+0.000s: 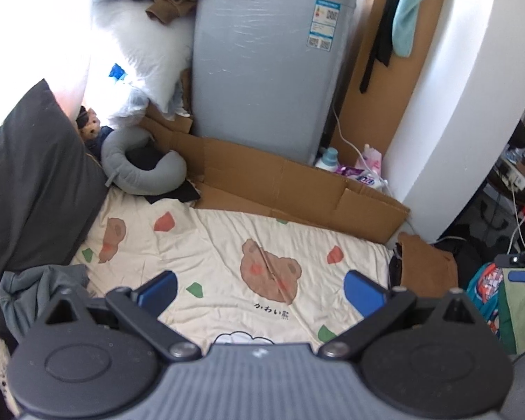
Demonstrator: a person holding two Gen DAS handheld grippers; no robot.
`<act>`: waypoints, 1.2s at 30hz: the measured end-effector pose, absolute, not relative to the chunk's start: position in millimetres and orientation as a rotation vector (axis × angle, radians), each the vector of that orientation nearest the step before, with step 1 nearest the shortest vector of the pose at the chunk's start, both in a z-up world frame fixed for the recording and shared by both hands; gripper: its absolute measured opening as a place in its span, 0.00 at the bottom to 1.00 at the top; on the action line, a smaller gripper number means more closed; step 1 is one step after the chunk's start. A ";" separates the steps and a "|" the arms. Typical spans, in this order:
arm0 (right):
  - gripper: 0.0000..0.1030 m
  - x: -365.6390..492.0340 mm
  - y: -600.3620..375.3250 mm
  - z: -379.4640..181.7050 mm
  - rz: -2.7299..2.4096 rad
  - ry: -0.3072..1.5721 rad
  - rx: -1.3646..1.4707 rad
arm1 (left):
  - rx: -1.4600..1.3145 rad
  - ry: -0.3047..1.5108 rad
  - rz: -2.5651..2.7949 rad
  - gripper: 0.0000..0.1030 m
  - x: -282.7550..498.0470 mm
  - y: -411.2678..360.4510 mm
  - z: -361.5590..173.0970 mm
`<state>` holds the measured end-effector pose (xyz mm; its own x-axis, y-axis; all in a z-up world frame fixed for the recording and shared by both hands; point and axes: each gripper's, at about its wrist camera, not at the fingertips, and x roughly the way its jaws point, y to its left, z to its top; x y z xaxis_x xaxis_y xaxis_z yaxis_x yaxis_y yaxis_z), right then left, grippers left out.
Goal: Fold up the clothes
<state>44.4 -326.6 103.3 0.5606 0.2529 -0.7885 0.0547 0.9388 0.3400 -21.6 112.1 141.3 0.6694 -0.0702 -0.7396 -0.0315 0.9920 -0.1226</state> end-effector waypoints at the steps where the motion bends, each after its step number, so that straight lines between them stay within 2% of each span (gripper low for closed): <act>1: 0.98 43.0 -322.8 104.4 0.122 0.975 0.340 | -0.132 0.836 -0.014 1.00 -24.1 111.9 139.6; 23: 0.98 18.7 -247.5 88.8 0.209 1.047 0.179 | -0.138 0.914 0.141 1.00 -50.5 61.6 84.0; 36: 0.98 -3.9 -207.9 84.8 0.251 1.091 0.054 | -0.116 1.002 0.204 1.00 -52.5 54.9 71.8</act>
<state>-3.9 -207.9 84.8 0.4364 0.2282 -0.8703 -0.1754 0.9703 0.1665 -52.5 54.9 71.8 0.5220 0.1167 -0.8450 -0.2232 0.9748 -0.0033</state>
